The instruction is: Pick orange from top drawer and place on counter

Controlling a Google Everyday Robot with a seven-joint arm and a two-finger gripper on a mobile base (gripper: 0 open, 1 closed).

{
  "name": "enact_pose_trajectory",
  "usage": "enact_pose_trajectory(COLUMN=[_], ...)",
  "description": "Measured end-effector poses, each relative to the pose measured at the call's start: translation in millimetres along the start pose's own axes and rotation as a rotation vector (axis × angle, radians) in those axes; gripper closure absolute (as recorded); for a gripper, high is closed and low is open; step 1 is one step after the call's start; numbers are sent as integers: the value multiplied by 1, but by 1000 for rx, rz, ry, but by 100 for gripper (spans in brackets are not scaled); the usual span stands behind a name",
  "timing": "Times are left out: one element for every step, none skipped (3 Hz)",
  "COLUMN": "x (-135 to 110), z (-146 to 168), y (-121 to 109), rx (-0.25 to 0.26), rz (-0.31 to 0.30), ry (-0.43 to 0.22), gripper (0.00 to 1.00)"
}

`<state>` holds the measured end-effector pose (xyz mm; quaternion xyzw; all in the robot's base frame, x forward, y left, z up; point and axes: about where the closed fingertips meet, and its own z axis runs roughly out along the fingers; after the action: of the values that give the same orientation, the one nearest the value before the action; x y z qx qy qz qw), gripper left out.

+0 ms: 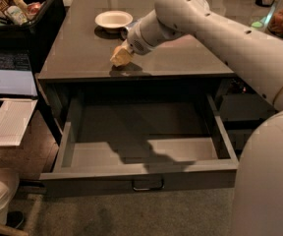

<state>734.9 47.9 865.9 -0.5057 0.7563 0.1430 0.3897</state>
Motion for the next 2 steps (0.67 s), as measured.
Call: enact_pose_trajectory(x=[0, 0], z=[0, 0], y=[0, 0], rx=[0, 0], rz=[0, 0], ry=[0, 0], gripper=[15, 0])
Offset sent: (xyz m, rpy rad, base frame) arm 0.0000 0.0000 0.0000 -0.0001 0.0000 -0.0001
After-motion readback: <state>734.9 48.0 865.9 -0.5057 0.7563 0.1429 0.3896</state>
